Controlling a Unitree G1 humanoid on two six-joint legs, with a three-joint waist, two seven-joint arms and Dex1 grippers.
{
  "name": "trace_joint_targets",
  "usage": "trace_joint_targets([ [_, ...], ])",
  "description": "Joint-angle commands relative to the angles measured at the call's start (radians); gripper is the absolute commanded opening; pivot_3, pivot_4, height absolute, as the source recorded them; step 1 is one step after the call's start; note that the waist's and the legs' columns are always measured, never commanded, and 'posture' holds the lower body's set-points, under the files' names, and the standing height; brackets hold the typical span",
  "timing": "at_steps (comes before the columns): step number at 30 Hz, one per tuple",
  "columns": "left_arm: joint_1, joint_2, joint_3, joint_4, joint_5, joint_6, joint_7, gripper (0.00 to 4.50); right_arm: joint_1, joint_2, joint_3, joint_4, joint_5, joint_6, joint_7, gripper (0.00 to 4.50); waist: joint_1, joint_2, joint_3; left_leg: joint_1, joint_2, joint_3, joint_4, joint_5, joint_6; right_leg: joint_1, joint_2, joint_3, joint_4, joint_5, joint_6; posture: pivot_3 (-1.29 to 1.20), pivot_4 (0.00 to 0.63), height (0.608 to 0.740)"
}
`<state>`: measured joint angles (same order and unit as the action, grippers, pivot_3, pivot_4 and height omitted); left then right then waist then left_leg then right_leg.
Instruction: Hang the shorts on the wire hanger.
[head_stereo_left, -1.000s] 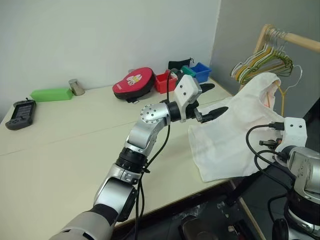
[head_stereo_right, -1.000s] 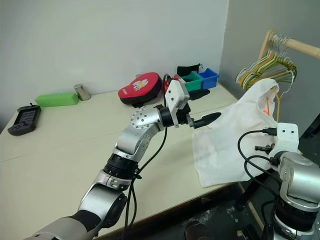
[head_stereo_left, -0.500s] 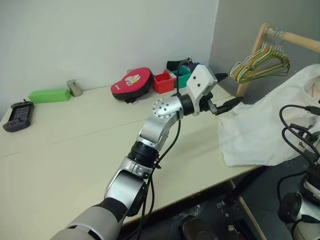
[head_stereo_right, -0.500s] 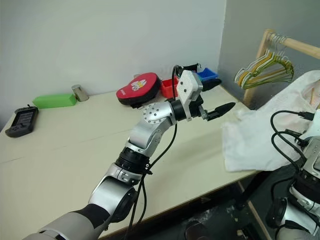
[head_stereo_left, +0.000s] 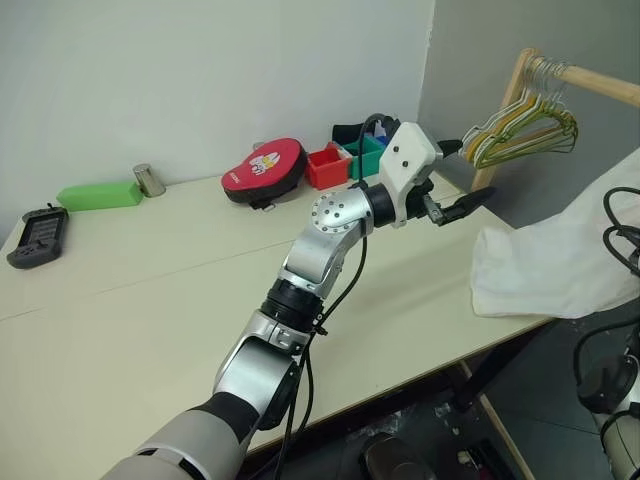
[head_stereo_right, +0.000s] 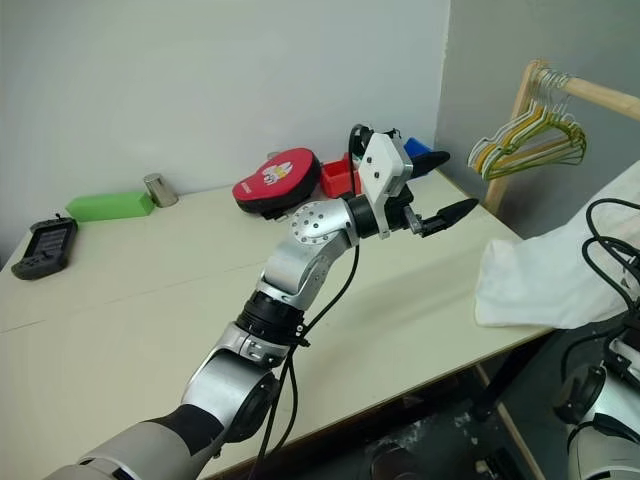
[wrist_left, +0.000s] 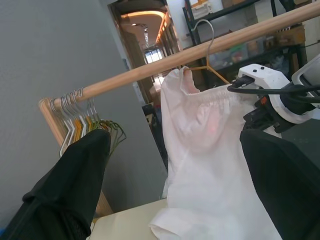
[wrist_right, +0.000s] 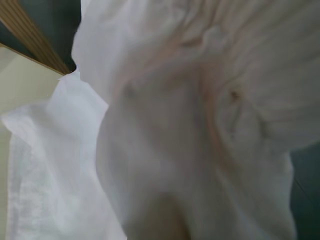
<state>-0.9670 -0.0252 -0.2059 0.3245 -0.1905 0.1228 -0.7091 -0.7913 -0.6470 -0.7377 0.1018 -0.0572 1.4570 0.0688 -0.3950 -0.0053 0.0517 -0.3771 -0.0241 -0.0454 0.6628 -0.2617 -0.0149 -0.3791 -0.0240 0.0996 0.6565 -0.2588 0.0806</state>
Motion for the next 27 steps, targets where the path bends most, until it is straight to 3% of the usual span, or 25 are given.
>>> trace_joint_targets([
  [1,-0.033,-0.002,0.015,-0.010,0.003,-0.019,0.007,4.44,-0.060,-0.018,-0.040,-0.016,-0.001,-0.013,-0.049,0.00,-0.002,0.000,0.000,0.000,0.000,0.000,0.000,0.000,0.000,0.000,0.000,0.000,0.000,0.000,0.000,-0.35,0.000,0.740],
  [12,-0.039,-0.002,0.014,-0.008,0.014,-0.019,0.010,4.44,-0.105,0.022,-0.142,-0.002,-0.009,0.082,-0.136,0.00,0.004,0.000,0.000,0.001,0.000,0.001,0.000,0.000,0.000,0.000,0.000,0.001,0.000,0.000,0.000,-0.34,0.000,0.740],
  [25,-0.018,0.004,0.009,-0.036,0.022,-0.011,0.016,4.44,-0.073,0.072,-0.167,-0.039,-0.015,0.133,-0.166,0.00,0.007,0.000,0.000,0.001,0.000,0.001,0.000,0.000,0.000,0.000,0.000,0.001,0.000,0.000,0.000,-0.32,0.000,0.740],
  [27,-0.018,0.005,0.009,-0.035,0.023,-0.012,0.016,4.50,-0.067,0.069,-0.153,-0.042,-0.018,0.127,-0.169,0.55,0.008,0.000,0.000,0.001,0.000,0.001,0.000,0.000,0.000,0.000,0.000,0.001,0.000,0.000,0.000,-0.32,0.000,0.740],
])
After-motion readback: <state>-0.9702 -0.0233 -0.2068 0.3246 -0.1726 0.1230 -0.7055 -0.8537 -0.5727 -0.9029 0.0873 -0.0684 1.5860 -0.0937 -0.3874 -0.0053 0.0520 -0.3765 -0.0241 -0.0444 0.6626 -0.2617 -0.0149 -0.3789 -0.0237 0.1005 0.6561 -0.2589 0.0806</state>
